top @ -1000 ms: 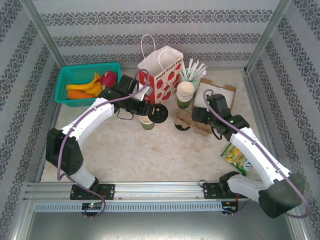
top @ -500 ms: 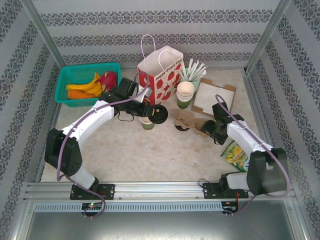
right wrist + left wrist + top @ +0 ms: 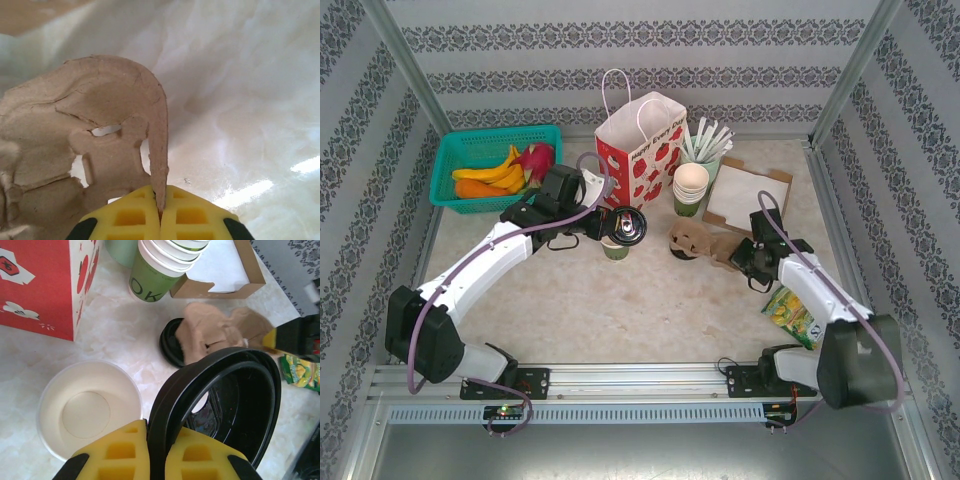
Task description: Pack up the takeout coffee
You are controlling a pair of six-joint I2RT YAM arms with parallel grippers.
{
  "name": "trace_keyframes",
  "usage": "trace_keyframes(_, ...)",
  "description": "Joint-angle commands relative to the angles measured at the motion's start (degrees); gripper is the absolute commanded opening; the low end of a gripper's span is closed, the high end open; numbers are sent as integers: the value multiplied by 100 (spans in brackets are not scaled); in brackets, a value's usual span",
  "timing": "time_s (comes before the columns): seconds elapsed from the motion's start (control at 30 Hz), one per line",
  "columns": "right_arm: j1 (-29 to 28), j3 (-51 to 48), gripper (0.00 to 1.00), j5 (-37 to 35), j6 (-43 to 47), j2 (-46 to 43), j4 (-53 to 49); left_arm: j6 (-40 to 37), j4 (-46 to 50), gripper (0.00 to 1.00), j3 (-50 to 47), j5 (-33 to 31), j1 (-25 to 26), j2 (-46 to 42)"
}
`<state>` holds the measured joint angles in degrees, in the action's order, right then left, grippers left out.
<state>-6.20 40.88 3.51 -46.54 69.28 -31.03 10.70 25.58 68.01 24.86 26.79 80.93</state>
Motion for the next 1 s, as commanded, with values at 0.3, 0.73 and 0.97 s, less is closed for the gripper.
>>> trace_keyframes(0.3, 697, -573, 3, -1348, -4, -1426, -764, 228, -509, 0, 4, -127, 68, 85)
trace_keyframes(0.73, 701, -163, 66, -1883, 224, -1332, -1473, 887, -1520, 0, -338, -59, 64, 69)
trace_keyframes(0.97, -439, 470, 98, -383, -1516, -1497, -248, 1609, -2985, 0, -491, -90, 64, 46)
